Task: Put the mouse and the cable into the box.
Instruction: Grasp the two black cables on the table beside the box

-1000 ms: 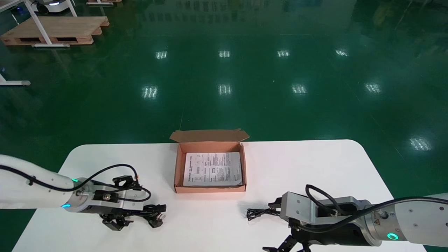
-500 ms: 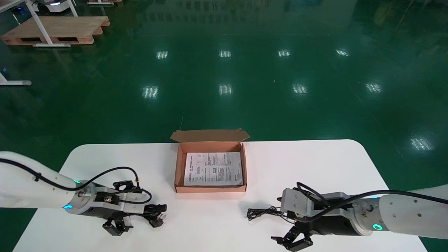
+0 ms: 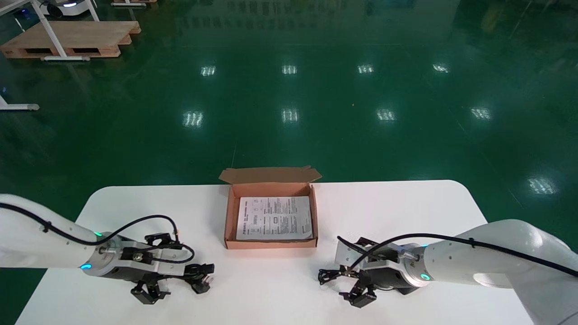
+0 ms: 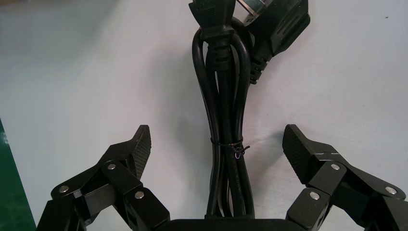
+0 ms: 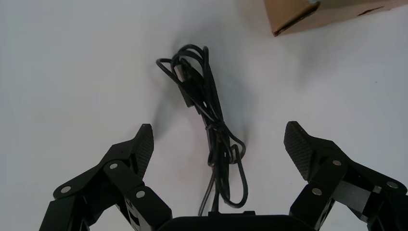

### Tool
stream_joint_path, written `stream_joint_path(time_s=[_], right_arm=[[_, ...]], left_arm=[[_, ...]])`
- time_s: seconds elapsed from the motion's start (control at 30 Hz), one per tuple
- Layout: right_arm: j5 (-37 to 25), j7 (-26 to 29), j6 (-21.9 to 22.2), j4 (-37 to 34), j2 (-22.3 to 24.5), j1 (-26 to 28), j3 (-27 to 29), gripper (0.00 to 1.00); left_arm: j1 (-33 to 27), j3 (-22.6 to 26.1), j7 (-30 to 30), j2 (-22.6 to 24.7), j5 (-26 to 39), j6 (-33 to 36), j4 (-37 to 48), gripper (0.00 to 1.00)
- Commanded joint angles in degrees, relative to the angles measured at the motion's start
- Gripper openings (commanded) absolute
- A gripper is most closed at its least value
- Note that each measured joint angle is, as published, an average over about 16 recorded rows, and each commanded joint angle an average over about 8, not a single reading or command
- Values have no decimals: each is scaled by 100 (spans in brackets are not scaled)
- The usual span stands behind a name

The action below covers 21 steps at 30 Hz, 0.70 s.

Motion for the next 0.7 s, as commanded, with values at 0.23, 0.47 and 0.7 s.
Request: stream_joint_path(time_s=[0.23, 0.47, 0.7], right_arm=[[-84, -741, 457, -1010, -504, 205, -63, 100], [47, -1034, 520, -1431, -628, 401, -18, 100], [283, -1367, 215, -1622, -568, 629, 83, 100]], left_arm=[[-20, -4, 47, 19, -12, -11, 69, 100], [-33, -7, 76, 31, -19, -17, 110, 100], [-42, -10, 97, 39, -25, -22, 141, 100]])
